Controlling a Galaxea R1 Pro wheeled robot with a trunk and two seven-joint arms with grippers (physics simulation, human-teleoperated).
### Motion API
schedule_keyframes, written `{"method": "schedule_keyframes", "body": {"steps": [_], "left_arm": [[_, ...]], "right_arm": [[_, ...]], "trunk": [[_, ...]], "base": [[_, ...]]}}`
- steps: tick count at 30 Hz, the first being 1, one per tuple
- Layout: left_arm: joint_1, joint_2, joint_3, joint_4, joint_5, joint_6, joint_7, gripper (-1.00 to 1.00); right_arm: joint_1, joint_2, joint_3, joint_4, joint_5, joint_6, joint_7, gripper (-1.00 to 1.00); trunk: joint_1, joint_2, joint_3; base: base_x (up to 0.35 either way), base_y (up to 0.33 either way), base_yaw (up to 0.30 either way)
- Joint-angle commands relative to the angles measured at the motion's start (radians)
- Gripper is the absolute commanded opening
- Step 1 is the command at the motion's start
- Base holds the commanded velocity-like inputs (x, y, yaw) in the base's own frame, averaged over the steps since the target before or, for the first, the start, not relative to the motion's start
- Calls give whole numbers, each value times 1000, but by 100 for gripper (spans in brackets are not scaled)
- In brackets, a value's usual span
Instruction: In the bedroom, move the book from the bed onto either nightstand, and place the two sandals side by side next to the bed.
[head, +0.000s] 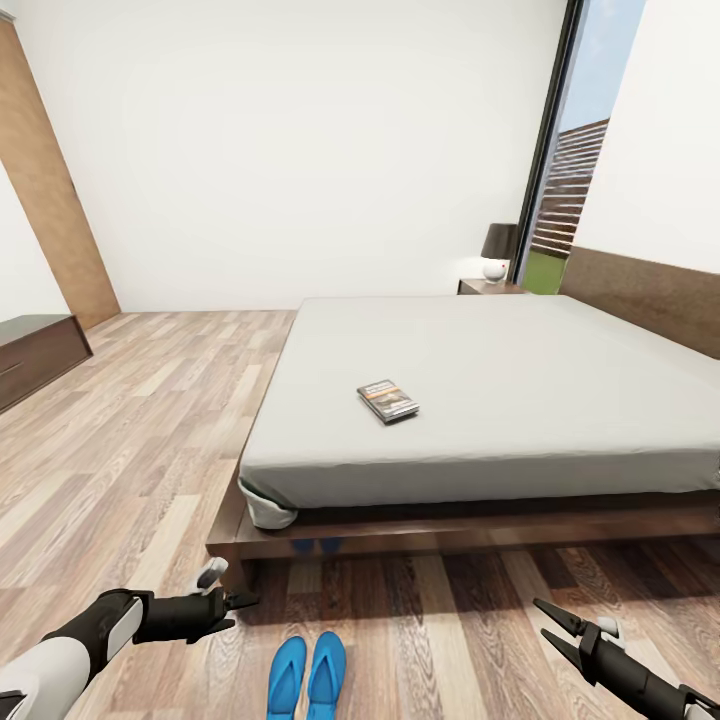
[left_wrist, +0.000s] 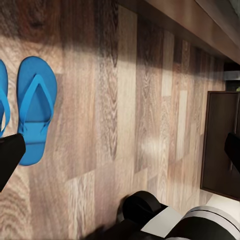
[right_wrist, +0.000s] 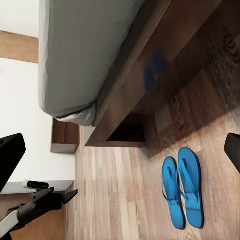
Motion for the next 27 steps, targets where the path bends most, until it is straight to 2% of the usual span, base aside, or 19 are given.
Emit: {"method": "schedule_keyframes", "body": {"steps": [1, 18, 27], "left_arm": [[0, 0, 4, 0, 2, 10, -1, 100], [-1, 0, 4, 0, 2, 10, -1, 100], [0, 0, 4, 0, 2, 10, -1, 100]], "right_arm": [[0, 0, 8, 0, -12, 9, 0, 100], [0, 0, 6, 0, -14, 8, -4, 100], [0, -1, 5, 0, -18, 14, -5, 100]], "trunk": [[0, 0, -1], [0, 0, -1], [0, 0, -6]], "base": [[0, -69, 0], [0, -17, 3], [0, -1, 109]]}}
